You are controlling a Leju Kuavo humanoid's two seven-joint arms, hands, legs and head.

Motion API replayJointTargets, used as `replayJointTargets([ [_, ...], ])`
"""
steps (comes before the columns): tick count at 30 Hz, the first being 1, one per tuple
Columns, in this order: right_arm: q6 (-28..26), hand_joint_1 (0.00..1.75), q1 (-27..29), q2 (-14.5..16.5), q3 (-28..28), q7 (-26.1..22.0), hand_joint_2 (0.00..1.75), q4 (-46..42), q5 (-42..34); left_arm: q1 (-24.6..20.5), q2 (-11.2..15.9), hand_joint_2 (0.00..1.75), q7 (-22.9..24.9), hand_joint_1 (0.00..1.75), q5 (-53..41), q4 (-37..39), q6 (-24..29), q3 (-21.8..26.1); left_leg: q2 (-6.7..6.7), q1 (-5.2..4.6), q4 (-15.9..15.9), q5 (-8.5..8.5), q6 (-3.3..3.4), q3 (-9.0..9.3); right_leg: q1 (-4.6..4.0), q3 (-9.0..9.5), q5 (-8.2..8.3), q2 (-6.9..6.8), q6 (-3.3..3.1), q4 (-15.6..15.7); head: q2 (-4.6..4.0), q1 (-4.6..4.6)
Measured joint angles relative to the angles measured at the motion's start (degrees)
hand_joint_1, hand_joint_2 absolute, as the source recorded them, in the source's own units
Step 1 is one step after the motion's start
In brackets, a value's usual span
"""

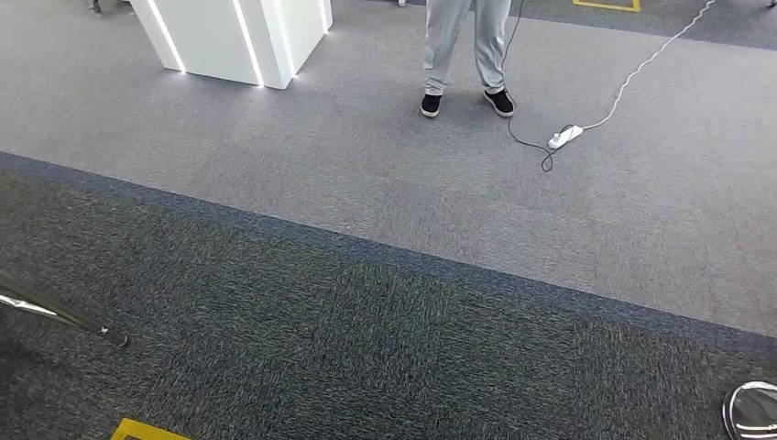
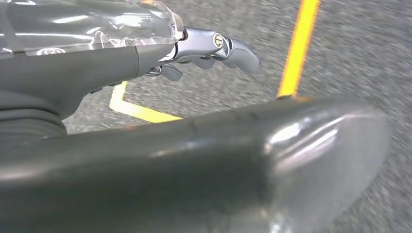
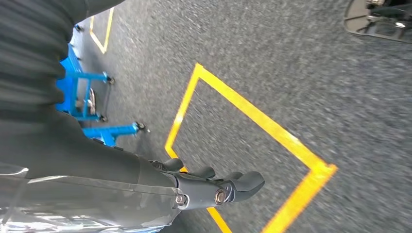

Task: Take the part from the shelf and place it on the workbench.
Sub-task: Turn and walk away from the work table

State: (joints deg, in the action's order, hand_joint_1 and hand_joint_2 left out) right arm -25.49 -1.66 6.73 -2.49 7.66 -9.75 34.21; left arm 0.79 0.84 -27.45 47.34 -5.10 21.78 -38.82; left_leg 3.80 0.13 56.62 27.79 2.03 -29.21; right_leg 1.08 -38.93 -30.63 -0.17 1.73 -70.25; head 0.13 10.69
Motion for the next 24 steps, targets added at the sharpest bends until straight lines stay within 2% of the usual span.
replayJointTargets([
  [2, -0.5, 0.0, -0.1, -0.5, 0.0, -0.2, 1.75, 0.0, -0.8, -0.6, -0.1, 0.0, 0.0, 0.0, -0.4, 0.0, -0.4, 0.0, 1.27, -0.11, 0.3, 0.46, -0.58, 0.23, 0.03, 4.26, 2.91, -2.5, -0.07, 7.6, 0.01, 0.01],
  [3, -0.8, 0.0, -0.2, -0.8, -0.1, -0.3, 1.75, 0.0, -1.5, -0.9, -0.2, 0.0, -0.1, 0.0, -0.8, -0.1, -1.0, -0.1, 1.85, -0.22, 0.5, 0.74, -0.94, 0.34, -0.08, 5.61, 3.6, -3.4, -0.35, 10.1, 0.01, 0.01],
  [4, -1.2, 0.0, -0.3, -1.0, -0.4, -0.5, 1.75, 0.0, -2.2, -1.2, -0.1, 0.0, -0.3, 0.0, -1.3, -0.2, -1.7, -0.2, 2.39, -0.35, 0.6, 0.97, -1.3, 0.47, -0.22, 6.16, 3.74, -3.86, -0.72, 11.3, 0.01, 0.01],
  [6, -1.7, 0.0, -0.3, -1.6, -1.2, -0.6, 1.75, -0.1, -3.4, -2.0, -0.1, 0.0, -0.7, 0.0, -2.1, -0.7, -3.2, -0.7, 3.44, -0.32, 0.6, 1.23, -1.93, 0.89, -0.43, 6.02, 3.84, -2.65, -1.52, 11.5, 0.01, 0.01],
  [7, -1.9, 0.0, -0.3, -1.8, -1.7, -0.7, 1.75, -0.1, -3.8, -2.5, -0.1, 0.0, -1.0, 0.0, -2.2, -0.9, -3.7, -1.0, 3.08, -0.16, 0.8, 1.51, -2.28, 1.01, -0.39, 6.02, 3.98, -2.02, -1.87, 11.7, 0.01, 0.01],
  [9, -1.9, 0.0, -0.3, -2.3, -2.4, -1.1, 1.75, -0.1, -4.3, -2.9, 0.0, 0.0, -1.4, 0.0, -2.3, -1.3, -4.1, -1.5, 0.32, 0.23, 3.6, 3.62, -2.85, 0.0, -0.26, 6.01, 4.35, -0.83, -2.57, 12.0, 0.01, 0.02],
  [10, -1.8, 0.0, -0.4, -2.5, -2.7, -1.5, 1.75, -0.1, -4.5, -2.9, -0.1, 0.0, -1.5, 0.0, -2.3, -1.4, -3.9, -1.6, -1.45, 0.38, 6.9, 5.55, -3.03, -1.46, -0.27, 5.95, 4.47, -0.21, -2.83, 12.0, 0.01, 0.02],
  [11, -1.8, 0.0, -0.4, -2.7, -2.9, -1.9, 1.75, -0.1, -4.7, -2.8, -0.2, 0.0, -1.4, 0.0, -2.4, -1.4, -3.4, -1.7, -2.55, 0.45, 11.0, 7.55, -3.1, -3.3, -0.35, 5.86, 4.54, 0.51, -3.03, 12.0, 0.01, 0.02],
  [12, -1.7, 0.0, -0.4, -2.8, -3.2, -2.5, 1.75, -0.1, -4.9, -2.8, -0.4, 0.0, -1.1, 0.0, -2.6, -1.5, -2.9, -1.8, -3.0, 0.48, 14.9, 9.0, -3.13, -5.12, -0.47, 5.81, 4.59, 1.34, -3.16, 12.0, 0.01, 0.02],
  [13, -1.6, 0.0, -0.4, -2.9, -3.5, -3.0, 1.75, -0.1, -5.0, -2.7, -0.5, 0.0, -0.6, 0.0, -2.9, -1.5, -2.3, -2.0, -3.16, 0.49, 17.3, 9.39, -3.1, -6.37, -0.58, 5.81, 4.61, 2.24, -3.22, 11.9, 0.01, 0.02],
  [14, -1.6, 0.0, -0.4, -2.9, -3.7, -3.4, 1.75, -0.1, -5.0, -2.7, -0.7, 0.0, 0.0, 0.0, -3.2, -1.5, -1.8, -2.1, -3.25, 0.49, 17.6, 8.56, -2.98, -6.69, -0.66, 5.85, 4.62, 3.15, -3.24, 11.9, 0.01, 0.02],
  [16, -1.6, 0.0, -0.4, -2.9, -4.0, -4.0, 1.75, -0.1, -5.1, -2.7, -1.0, 0.0, 1.2, 0.0, -4.0, -1.5, -1.2, -2.7, -3.74, 0.48, 12.9, 4.8, -2.57, -5.0, -0.71, 5.98, 4.62, 4.75, -3.22, 11.8, 0.01, 0.02],
  [18, -1.7, 0.0, -0.4, -2.9, -4.1, -4.3, 1.75, -0.1, -5.1, -2.7, -1.0, 0.0, 1.8, 0.0, -4.4, -1.5, -0.9, -3.1, -4.23, 0.49, 9.0, 2.44, -2.3, -3.46, -0.72, 6.03, 4.63, 5.48, -3.19, 11.7, 0.01, 0.02],
  [20, -1.7, 0.0, -0.4, -2.9, -4.2, -4.3, 1.75, -0.1, -5.1, -2.7, -1.0, 0.0, 1.9, 0.0, -4.5, -1.5, -0.9, -3.2, -4.49, 0.49, 8.1, 1.99, -2.25, -3.11, -0.71, 6.03, 4.63, 5.6, -3.18, 11.7, 0.01, 0.02],
  [22, -1.9, 0.0, -0.4, -2.9, -4.3, -4.5, 1.75, -0.1, -5.2, -2.7, -1.0, 0.0, 2.4, 0.0, -4.8, -1.5, -0.7, -3.4, -6.39, 0.48, 5.3, 0.97, -2.05, -2.08, -0.69, 5.93, 4.66, 6.04, -3.07, 11.6, 0.0, 0.02],
  [24, -2.6, 0.0, -0.3, -2.9, -4.9, -5.3, 1.75, -0.1, -5.6, -3.0, -1.3, 0.0, 4.2, 0.0, -5.2, -1.6, -0.3, -4.2, -7.31, 0.39, 2.0, 0.02, -1.41, -0.98, -0.47, 5.39, 4.92, 7.32, -2.06, 11.6, 0.0, 0.02],
])
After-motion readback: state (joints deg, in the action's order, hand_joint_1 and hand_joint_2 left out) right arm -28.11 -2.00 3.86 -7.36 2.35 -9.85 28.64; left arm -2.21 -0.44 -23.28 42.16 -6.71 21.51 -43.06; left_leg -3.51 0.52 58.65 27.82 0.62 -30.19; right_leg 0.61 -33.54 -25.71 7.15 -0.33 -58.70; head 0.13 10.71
